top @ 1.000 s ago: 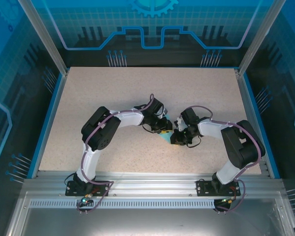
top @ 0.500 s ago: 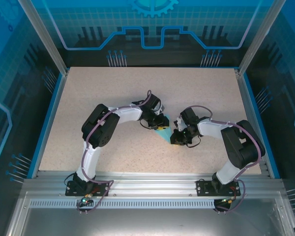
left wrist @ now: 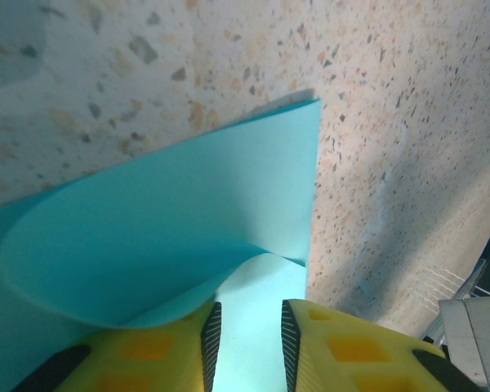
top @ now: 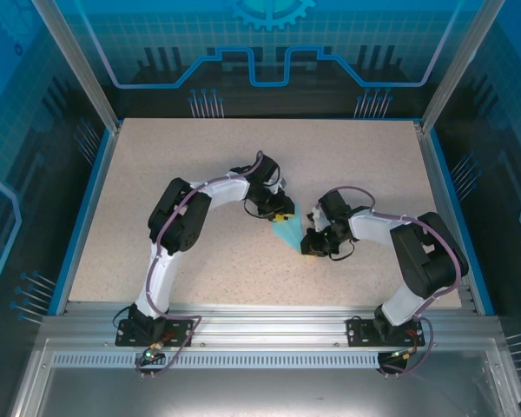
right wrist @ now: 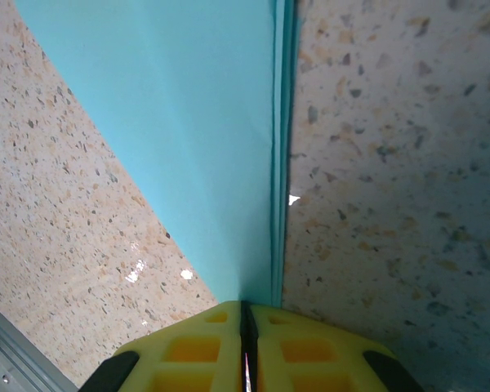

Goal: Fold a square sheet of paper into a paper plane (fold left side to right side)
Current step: Fourth fold the wing at the center of the table.

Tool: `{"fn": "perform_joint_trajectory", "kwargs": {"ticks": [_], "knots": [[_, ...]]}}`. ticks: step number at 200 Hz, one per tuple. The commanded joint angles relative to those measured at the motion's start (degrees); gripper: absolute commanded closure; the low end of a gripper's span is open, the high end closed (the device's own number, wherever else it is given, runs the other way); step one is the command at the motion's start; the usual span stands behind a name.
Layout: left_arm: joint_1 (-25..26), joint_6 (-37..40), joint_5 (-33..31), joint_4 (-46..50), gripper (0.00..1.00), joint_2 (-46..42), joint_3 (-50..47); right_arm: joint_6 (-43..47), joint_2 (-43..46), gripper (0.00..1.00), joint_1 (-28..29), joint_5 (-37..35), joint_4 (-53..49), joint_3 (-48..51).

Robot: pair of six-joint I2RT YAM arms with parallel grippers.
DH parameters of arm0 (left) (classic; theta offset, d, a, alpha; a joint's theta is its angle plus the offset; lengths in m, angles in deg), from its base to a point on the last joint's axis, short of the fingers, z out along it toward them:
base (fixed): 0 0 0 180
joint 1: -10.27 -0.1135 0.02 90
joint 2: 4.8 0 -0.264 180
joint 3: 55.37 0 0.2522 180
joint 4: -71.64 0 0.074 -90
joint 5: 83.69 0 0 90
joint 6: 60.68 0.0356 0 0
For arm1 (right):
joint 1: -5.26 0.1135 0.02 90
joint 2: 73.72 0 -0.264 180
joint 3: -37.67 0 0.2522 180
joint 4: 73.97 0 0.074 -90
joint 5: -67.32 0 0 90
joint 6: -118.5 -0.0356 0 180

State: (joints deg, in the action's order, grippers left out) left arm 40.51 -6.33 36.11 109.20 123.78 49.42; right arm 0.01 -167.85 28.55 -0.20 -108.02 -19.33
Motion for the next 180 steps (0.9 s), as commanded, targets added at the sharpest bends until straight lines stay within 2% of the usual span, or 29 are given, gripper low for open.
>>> {"fn": "perform_joint_trajectory", "kwargs": {"ticks": [1, 141, 180], "knots": [[-4.3, 2.3, -8.7, 0.9, 0.68, 2.1, 1.3, 0.2, -2.7, 0.89, 0.9, -9.7, -7.3, 3.3], [-10.4, 4.8, -10.0, 6.0, 0.68, 6.4, 10.1, 0.2, -2.4, 0.89, 0.9, -9.3, -7.1, 3.3], [-11.5, 7.8, -10.2, 7.7, 0.66, 0.0, 9.8, 0.2, -2.1, 0.89, 1.0, -8.6, -7.4, 2.0]]}}
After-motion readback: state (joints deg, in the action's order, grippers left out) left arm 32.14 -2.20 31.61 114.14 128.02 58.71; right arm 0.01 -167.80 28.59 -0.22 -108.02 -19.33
